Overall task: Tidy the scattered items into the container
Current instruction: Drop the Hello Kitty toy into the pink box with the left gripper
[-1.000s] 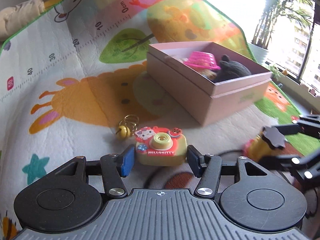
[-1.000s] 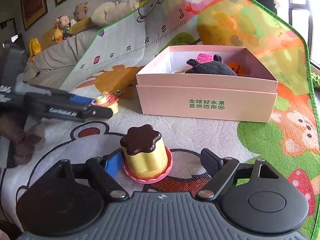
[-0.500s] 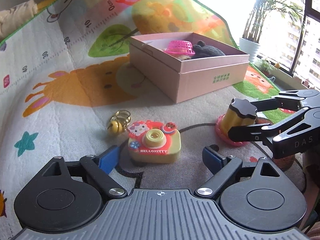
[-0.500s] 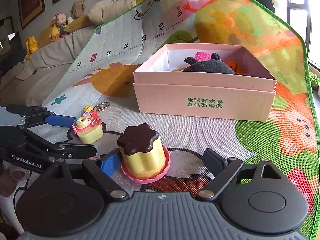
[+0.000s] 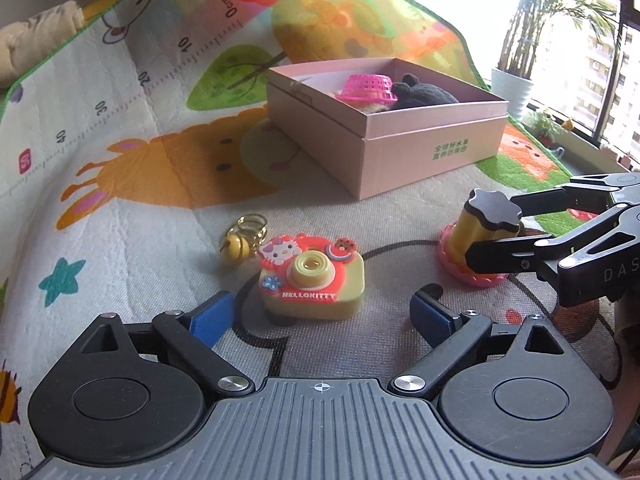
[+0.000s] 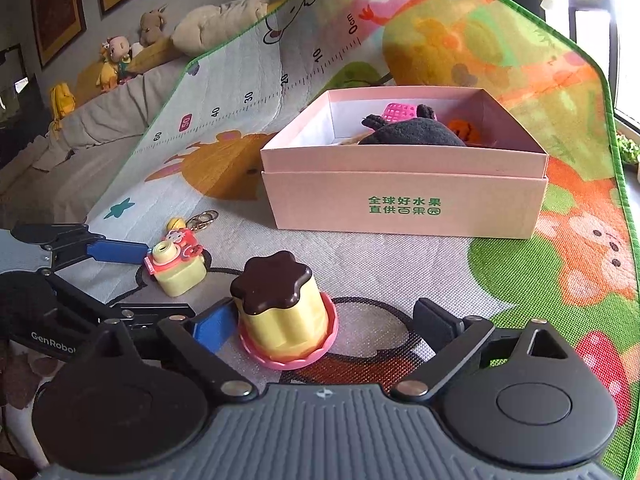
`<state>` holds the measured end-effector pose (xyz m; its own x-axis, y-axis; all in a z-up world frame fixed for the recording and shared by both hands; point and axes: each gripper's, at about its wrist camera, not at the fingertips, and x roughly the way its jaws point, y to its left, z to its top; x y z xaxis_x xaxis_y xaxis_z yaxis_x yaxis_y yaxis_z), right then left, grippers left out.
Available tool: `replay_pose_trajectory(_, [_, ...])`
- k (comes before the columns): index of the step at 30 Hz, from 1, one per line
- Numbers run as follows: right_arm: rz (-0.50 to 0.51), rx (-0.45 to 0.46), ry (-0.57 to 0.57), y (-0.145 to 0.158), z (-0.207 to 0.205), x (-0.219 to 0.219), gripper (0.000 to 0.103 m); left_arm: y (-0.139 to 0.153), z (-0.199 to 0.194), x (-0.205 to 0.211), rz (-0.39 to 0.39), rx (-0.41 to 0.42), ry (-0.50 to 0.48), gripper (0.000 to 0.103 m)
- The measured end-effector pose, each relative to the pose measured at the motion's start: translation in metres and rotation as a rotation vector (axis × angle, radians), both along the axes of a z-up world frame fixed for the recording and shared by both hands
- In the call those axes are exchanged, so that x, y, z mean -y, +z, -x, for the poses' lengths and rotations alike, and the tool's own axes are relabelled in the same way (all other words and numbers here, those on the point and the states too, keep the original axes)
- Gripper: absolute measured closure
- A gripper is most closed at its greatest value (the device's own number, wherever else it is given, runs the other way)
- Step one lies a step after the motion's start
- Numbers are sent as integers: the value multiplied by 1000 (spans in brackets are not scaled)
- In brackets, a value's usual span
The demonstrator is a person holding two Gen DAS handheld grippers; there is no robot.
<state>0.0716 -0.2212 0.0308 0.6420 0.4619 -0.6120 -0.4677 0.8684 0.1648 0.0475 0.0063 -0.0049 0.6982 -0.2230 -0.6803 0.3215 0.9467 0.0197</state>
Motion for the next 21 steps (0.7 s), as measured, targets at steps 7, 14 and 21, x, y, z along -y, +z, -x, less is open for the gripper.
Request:
replay_pose_trajectory(7, [-7,15,-1,1,2,1,8,-2,0,-1,5,4,67,0])
replay_pose_trajectory(14, [43,15,20,0,3,-9,8,-3,0,-2,14,9,71,0])
replay_pose_trajectory(21, [142,52,106,-2,11,-28,17,-3,0,-4,18,10,83,0])
